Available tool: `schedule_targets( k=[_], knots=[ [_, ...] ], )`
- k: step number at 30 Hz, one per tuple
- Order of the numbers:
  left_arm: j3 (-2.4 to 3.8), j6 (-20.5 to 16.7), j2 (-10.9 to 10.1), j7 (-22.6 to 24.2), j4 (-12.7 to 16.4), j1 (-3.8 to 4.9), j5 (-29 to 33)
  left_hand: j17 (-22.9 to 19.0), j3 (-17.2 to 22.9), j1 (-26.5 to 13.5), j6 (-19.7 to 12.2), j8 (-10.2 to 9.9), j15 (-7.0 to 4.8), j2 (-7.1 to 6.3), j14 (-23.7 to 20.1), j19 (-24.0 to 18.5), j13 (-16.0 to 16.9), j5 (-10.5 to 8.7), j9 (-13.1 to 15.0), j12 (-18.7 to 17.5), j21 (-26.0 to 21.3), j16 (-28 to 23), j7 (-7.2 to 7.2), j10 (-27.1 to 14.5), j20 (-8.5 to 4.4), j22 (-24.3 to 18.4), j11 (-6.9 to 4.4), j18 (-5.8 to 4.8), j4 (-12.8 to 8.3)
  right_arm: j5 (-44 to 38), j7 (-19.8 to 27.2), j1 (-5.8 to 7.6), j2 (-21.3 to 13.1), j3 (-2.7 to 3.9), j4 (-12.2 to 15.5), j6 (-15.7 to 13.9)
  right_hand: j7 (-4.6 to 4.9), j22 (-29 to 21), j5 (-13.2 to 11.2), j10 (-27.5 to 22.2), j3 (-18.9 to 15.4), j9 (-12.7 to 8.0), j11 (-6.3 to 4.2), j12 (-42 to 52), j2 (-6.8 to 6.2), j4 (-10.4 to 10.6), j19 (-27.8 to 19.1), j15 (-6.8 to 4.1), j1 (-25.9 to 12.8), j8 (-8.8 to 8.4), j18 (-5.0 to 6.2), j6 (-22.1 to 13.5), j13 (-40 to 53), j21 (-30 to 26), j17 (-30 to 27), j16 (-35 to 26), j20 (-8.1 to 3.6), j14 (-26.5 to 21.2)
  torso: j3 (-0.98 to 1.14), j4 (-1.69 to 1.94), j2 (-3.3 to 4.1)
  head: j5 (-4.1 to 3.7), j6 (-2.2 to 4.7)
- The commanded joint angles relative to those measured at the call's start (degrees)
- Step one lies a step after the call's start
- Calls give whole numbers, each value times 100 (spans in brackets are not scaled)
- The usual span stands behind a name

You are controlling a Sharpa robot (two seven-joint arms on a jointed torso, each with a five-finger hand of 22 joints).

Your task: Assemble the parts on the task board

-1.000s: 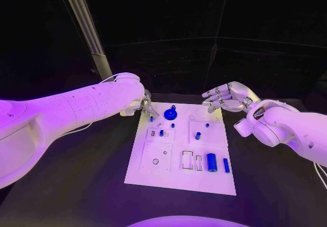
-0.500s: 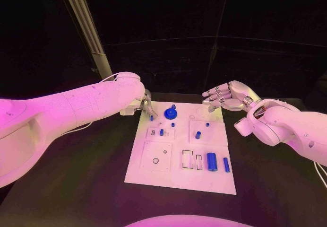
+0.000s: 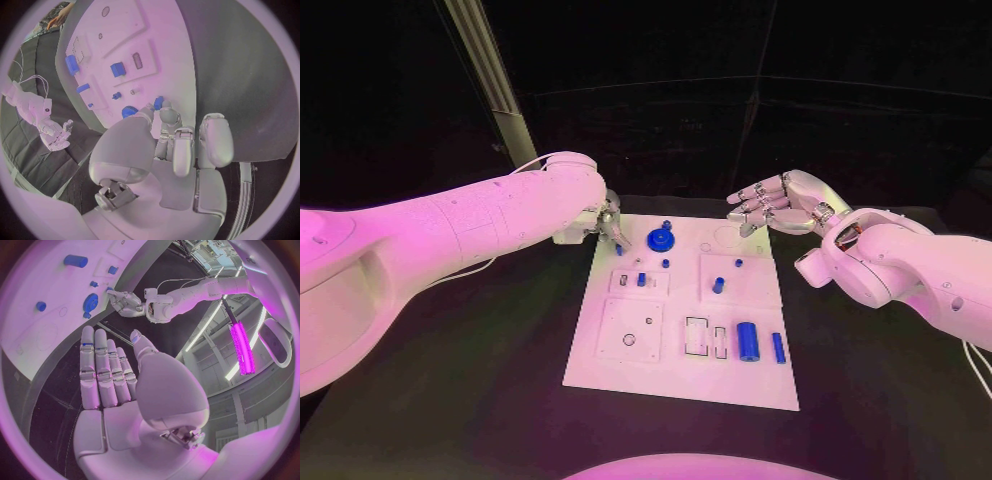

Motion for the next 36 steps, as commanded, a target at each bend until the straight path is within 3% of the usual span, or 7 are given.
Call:
schedule_targets(
  k=[1,6,10,17,21,32,36],
  knots=[
    [0,47,13,29,-12,7,89,1509,187,215,18,-12,-27,78,616,4,-12,34,-22,-27,-27,18,-24,-6,-45,11,-69,40,-125,-5,41,10,5,4,3,33,-12,-5,25,-56,8,5,3,32,17,-37,11,1,0,30,19,-35,-8,-20,-9,37,21,-34,-1,-1,2,-1,-8],
    [-3,19,31,82,-32,4,241,1509,736,652,-39,-44,-45,161,616,7,-85,46,-69,-117,-27,18,-26,-54,-73,26,-82,37,-455,-5,40,10,6,4,3,38,-12,-6,25,-56,9,5,3,32,18,-38,12,1,1,30,20,-35,-8,-21,-10,37,20,-35,2,1,-1,-4,-26],
    [-8,-57,33,165,-38,1,320,1509,1727,624,-72,7,0,-42,616,3,-197,37,-88,-228,-40,18,32,-31,-51,41,-50,38,-697,-5,35,10,4,4,5,51,-12,-7,29,-59,13,5,3,36,20,-43,14,0,8,31,20,-36,-10,-24,-13,40,20,-36,2,-4,0,0,-35],
    [-10,-253,-111,173,117,0,588,1509,2661,233,-93,192,3,-341,616,3,-232,27,-30,-235,-56,18,17,51,-33,56,-52,39,-907,-5,28,11,2,4,4,68,-12,-7,29,-59,13,5,3,36,20,-43,14,0,8,31,20,-36,-10,-24,-13,40,20,-36,7,9,-7,-6,-26],
    [-10,-540,-344,174,424,4,653,1509,2906,110,-94,270,-6,-427,616,16,-190,23,-1,-193,-48,18,7,108,-36,79,-64,34,-996,-5,22,11,1,4,-4,77,-12,-7,29,-59,13,5,3,36,20,-43,14,0,8,31,20,-36,-10,-24,-13,40,20,-36,4,22,-7,-11,-26],
    [-23,-1505,-1162,323,1634,7,681,1509,3309,-53,-73,413,-36,-643,616,60,-56,13,44,-71,-5,18,-30,256,-60,154,-93,21,-1186,-5,17,10,8,3,-44,90,-11,-10,36,-64,16,5,4,43,22,-47,17,1,12,32,19,-37,-12,-29,-18,45,20,-38,10,56,-13,12,-38],
    [-93,-1807,-1407,382,2022,2,677,1509,3368,-60,-67,445,-43,-739,616,68,-19,5,54,-40,1,18,-42,297,-66,167,-103,19,-1247,-5,17,10,10,3,-55,92,-9,-13,39,-67,15,5,6,48,28,-40,19,3,0,32,18,-38,-13,-34,-22,49,21,-39,16,54,-13,48,-49]
  ],
)
